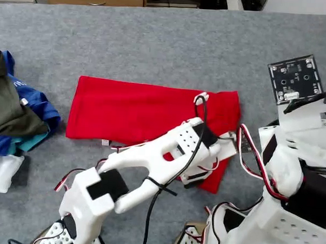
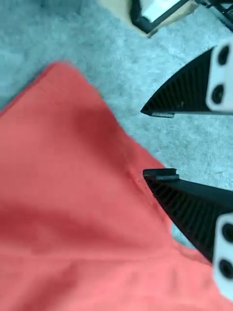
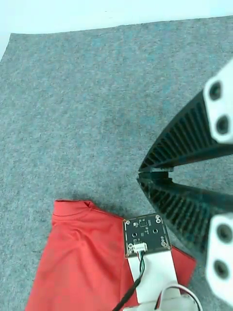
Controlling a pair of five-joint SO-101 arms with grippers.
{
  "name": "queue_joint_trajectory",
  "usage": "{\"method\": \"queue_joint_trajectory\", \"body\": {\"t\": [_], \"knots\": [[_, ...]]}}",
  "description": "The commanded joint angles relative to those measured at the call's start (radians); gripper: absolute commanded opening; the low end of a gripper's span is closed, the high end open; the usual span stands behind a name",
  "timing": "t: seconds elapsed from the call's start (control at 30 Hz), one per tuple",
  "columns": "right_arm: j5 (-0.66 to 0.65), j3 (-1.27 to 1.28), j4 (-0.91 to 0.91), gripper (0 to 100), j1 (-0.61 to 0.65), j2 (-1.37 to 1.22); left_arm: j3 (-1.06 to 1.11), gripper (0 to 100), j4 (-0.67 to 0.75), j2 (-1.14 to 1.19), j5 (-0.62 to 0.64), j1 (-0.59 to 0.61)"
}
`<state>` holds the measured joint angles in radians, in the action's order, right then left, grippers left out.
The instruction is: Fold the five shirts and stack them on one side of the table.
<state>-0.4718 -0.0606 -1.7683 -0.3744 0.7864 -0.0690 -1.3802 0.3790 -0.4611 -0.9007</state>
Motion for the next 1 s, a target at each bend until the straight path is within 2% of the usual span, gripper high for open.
{"method": "queue_joint_trajectory", "body": {"t": [0.0, 0.2, 0.53, 0.63, 0.97], "knots": [[0.005, 0.002, -0.015, 0.3, -0.013, 0.01, -0.002, 19, 0.02, 0.013, -0.009, -0.011], [0.005, -0.004, -0.014, 0.3, -0.013, 0.01, -0.006, 18, 0.094, 0.11, -0.003, 0.015], [0.003, -0.004, -0.014, 0.3, -0.013, 0.01, -0.029, 1, 0.106, 0.12, -0.009, -0.014], [0.003, -0.005, -0.014, 0.3, -0.013, 0.01, -0.032, 2, 0.103, 0.11, -0.003, -0.029], [0.003, -0.005, -0.014, 0.3, -0.012, 0.01, -0.21, 2, -0.054, -0.019, -0.003, 0.031]]}}
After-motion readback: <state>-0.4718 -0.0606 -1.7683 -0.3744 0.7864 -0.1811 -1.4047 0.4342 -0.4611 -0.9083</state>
